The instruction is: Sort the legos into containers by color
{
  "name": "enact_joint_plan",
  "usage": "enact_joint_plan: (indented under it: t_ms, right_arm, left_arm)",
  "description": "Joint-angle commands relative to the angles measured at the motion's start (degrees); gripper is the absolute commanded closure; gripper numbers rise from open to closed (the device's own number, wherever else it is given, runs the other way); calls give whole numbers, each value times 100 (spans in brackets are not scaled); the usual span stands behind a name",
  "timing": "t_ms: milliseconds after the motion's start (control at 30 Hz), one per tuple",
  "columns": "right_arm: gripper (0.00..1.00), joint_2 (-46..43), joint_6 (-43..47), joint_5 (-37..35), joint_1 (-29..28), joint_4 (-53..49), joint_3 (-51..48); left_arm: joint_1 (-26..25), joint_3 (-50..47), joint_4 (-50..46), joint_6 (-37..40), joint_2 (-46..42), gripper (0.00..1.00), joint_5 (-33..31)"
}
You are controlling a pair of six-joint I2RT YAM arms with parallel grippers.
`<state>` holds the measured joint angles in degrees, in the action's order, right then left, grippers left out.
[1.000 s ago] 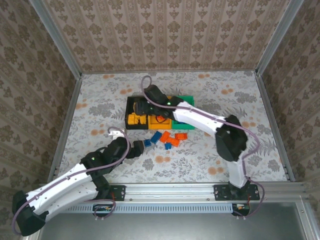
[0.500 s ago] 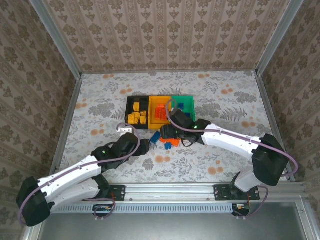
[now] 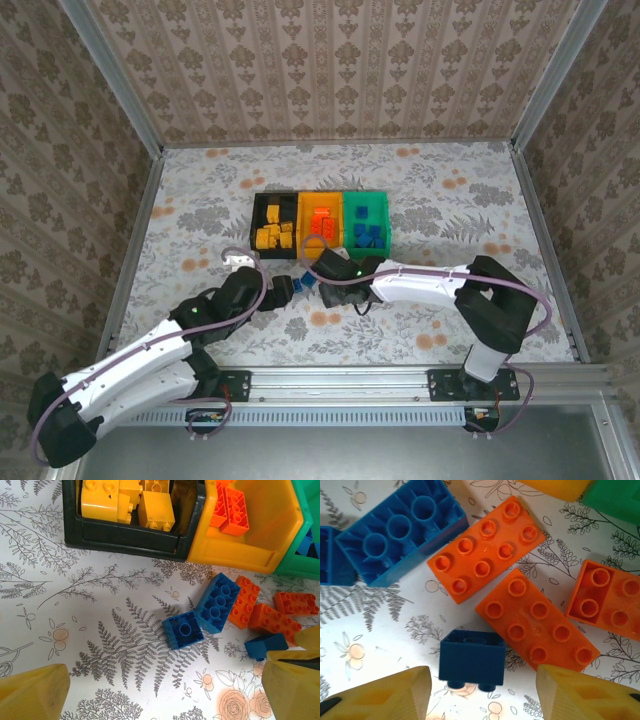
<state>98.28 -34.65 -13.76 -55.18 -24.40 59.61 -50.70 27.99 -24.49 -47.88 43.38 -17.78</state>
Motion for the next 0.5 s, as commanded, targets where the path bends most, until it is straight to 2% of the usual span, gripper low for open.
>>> enact_joint_plan:
  t_ms: [0,467]
  right_arm:
    - [43,124,19,-444,-87,-145,242]
    - [50,534,-67,-781,-248,-305,455]
  left_arm:
    - [58,-74,-122,-88,-57,0,26]
    - [90,-121,-74,-90,-57,0,55]
